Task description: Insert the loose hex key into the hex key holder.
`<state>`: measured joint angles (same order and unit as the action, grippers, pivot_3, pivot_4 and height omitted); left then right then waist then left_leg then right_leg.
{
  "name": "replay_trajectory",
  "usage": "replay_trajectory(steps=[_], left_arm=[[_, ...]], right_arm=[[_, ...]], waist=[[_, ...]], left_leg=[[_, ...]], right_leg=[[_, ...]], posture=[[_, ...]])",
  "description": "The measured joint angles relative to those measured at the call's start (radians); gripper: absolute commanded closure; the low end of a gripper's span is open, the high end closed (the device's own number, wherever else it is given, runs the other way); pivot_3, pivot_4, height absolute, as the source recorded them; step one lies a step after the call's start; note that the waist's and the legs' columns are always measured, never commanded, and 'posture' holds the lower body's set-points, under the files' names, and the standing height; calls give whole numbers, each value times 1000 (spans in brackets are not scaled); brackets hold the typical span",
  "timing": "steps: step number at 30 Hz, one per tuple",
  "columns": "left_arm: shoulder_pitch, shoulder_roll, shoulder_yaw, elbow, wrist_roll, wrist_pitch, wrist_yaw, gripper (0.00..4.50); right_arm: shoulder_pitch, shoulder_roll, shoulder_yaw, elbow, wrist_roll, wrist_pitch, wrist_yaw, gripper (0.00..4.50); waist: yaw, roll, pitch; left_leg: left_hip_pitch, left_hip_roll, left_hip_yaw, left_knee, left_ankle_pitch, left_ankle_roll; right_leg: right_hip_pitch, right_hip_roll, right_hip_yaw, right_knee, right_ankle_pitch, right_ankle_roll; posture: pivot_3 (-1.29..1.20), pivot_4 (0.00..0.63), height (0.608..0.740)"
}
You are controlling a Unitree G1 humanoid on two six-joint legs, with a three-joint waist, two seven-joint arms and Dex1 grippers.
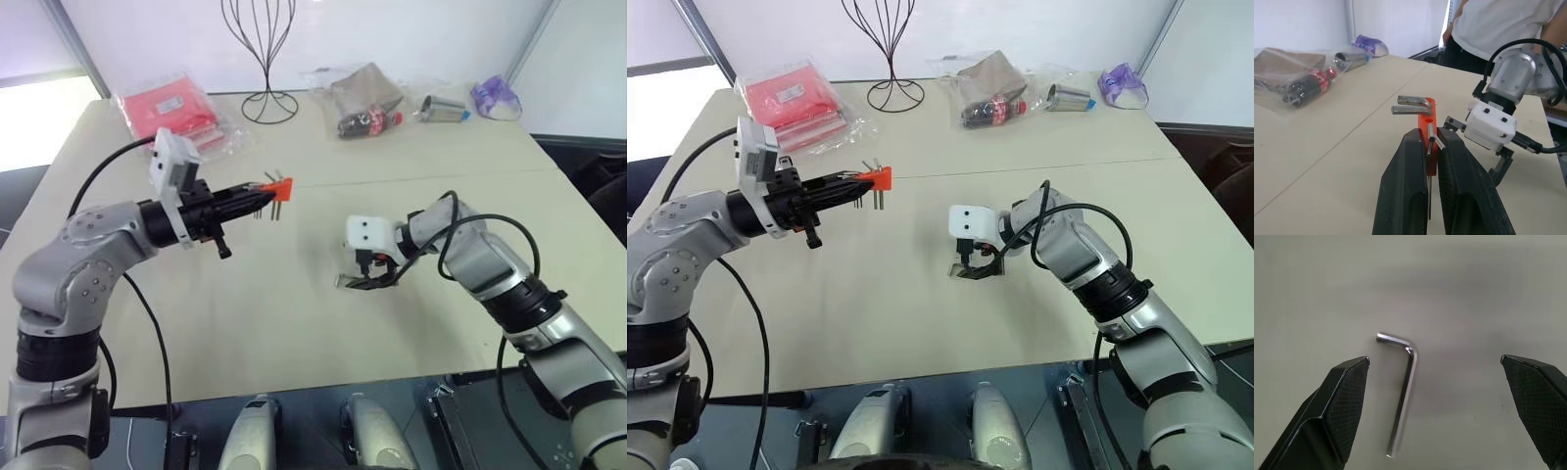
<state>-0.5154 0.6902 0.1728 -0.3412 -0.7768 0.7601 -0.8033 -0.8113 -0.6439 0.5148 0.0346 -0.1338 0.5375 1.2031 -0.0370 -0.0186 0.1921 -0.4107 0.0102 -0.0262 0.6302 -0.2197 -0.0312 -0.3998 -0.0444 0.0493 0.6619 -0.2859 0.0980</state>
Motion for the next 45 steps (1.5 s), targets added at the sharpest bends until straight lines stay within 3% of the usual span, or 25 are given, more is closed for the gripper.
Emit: replay_trajectory(steps=[8,11,17,22,25,29,34,39,45], left_arm=[[11,13,2,-19,-7,16,15,4500],[15,17,4,-24,-10,17,20,4500],[23,18,7,-26,-17,17,23,4500],[22,18,6,-24,-16,16,28,4500],[21,14,6,-15,-11,7,38,4500],[20,-3,6,-2,4,-14,49,4500],[17,-28,4,15,22,-43,68,4500],[13,-52,0,24,38,-59,83,4500],[-10,-83,-3,31,57,-78,97,4500]], right_arm=[[-34,75,7,149,-39,-58,-37,43],[-35,87,6,174,-39,-67,-34,1312],[-34,95,9,196,-41,-86,-34,4356],[-19,95,-1,170,-50,-61,-59,4438],[7,126,-47,165,-54,-28,-159,4438],[19,206,-216,172,-29,-77,-394,4438],[-2,290,-445,137,50,-271,-651,4438],[-19,382,-568,100,138,-306,-788,4438],[-87,566,-688,19,337,-210,-944,4438]], waist=[[-6,0,0],[-7,-1,-1],[-6,-1,-1],[-2,-1,-1],[-2,-1,-1],[-2,-1,0],[-3,-1,0],[-4,-1,0],[-7,0,0]], left_leg=[[1,0,0,0,0,0],[3,0,0,0,0,0],[3,0,-1,1,0,0],[3,0,-1,1,0,0],[2,0,-1,1,0,0],[0,0,0,0,0,0],[-2,0,0,-2,0,0],[-3,0,0,-1,0,0],[-3,1,0,-2,0,0]], right_leg=[[1,1,0,1,0,0],[3,1,0,1,0,0],[3,1,0,1,0,0],[3,0,0,1,0,0],[3,0,0,1,0,0],[0,0,0,1,0,0],[-3,0,0,0,0,0],[-3,0,0,1,0,0],[-5,0,1,2,0,0]], posture=[[0,150,740],[0,150,740],[0,150,740],[0,150,740],[0,150,740],[0,150,740],[0,150,740],[0,150,740],[0,150,740]])
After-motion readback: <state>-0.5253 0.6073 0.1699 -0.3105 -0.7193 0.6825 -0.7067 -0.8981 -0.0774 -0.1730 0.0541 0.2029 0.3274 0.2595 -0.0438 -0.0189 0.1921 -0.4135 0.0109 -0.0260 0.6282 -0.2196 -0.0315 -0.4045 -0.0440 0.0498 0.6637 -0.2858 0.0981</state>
